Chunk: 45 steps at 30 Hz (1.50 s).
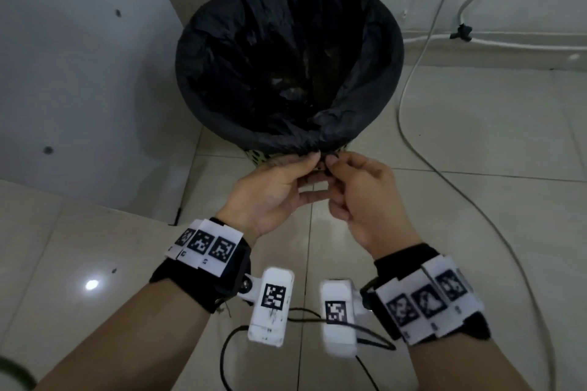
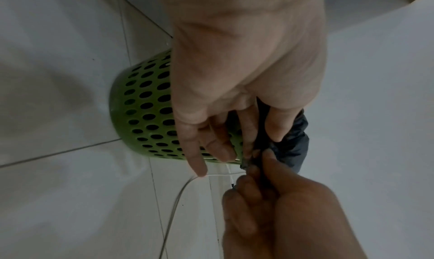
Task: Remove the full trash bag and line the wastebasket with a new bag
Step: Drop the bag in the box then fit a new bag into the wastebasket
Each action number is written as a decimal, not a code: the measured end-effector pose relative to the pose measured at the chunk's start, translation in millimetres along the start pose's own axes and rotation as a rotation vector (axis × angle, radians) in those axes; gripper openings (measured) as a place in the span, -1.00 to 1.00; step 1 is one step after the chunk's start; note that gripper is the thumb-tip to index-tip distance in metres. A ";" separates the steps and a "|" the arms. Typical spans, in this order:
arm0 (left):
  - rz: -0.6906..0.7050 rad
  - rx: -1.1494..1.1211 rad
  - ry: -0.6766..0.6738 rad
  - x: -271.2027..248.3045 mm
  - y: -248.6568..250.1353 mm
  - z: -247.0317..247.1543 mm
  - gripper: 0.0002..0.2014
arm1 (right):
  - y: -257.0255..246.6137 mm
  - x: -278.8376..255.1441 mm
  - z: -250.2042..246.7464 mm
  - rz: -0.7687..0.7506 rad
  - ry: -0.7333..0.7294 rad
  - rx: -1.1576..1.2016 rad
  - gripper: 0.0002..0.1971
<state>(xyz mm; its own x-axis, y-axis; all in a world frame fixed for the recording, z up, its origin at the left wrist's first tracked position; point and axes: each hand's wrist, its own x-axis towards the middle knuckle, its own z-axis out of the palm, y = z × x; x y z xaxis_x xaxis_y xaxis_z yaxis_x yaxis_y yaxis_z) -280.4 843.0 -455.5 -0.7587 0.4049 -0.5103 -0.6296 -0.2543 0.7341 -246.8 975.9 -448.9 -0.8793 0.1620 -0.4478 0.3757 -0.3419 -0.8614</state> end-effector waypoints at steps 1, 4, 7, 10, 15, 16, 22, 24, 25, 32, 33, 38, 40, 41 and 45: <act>0.007 -0.012 -0.013 0.6 -0.5 0.7 -0.59 | -3.1 0.3 0.5 0.200 -0.063 0.216 -0.80; 0.032 0.006 0.038 3.5 -2.9 3.6 -0.73 | -4.4 5.4 -1.9 0.417 -0.122 0.388 -0.87; 0.075 0.059 0.147 7.3 -3.9 6.0 -0.88 | -2.6 -2.5 2.9 0.235 0.059 0.297 -0.88; 0.116 0.036 0.229 10.1 -1.4 7.8 -0.91 | 5.0 -17.9 7.3 -0.133 0.187 0.037 -0.83; 0.119 -0.010 0.240 7.9 -1.3 9.6 -0.92 | 24.8 -10.8 -1.0 -0.923 0.209 -0.778 -0.78; 0.112 -0.013 0.254 7.7 -2.3 9.4 -0.92 | 25.2 -7.5 -1.7 -0.975 0.196 -0.808 -0.82; 0.096 -0.020 0.280 3.1 -4.2 9.0 -0.87 | 23.9 -2.9 7.1 -0.987 0.159 -0.850 -0.88; 0.106 0.068 0.266 -1.3 -2.6 4.5 -0.88 | 20.4 -3.7 7.5 -0.901 0.172 -0.773 -0.84; 0.117 0.119 0.247 -3.6 -1.9 1.2 -0.85 | 17.4 -3.4 7.2 -0.816 0.190 -0.736 -0.84; 0.133 0.168 0.148 -11.4 -4.7 0.4 -0.55 | -17.0 6.1 11.2 0.089 0.073 0.017 -0.78; 0.135 0.163 0.141 -10.9 -5.9 1.5 -0.56 | -20.5 9.1 9.4 0.185 0.040 0.109 -0.80; 0.229 0.177 0.251 -7.1 -15.3 13.3 -0.79 | -27.6 17.1 3.2 0.405 -0.064 0.232 -0.74; 0.278 0.165 0.322 -5.5 -19.7 17.3 -0.89 | -28.2 17.6 2.2 0.448 -0.067 0.218 -0.73; 0.290 0.148 0.344 -5.0 -20.5 18.5 -0.91 | -28.4 18.2 1.9 0.457 -0.056 0.222 -0.74; 0.292 0.075 0.400 -0.3 -17.9 20.2 -0.94 | -25.0 16.0 5.9 0.349 0.041 0.241 -0.83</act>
<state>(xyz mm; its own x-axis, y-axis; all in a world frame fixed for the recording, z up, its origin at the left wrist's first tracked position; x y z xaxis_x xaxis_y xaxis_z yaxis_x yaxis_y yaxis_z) -265.5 865.2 -459.4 -0.9154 -0.0455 -0.3999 -0.3790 -0.2366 0.8946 -271.9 981.6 -433.1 -0.6975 0.0330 -0.7158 0.5654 -0.5885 -0.5780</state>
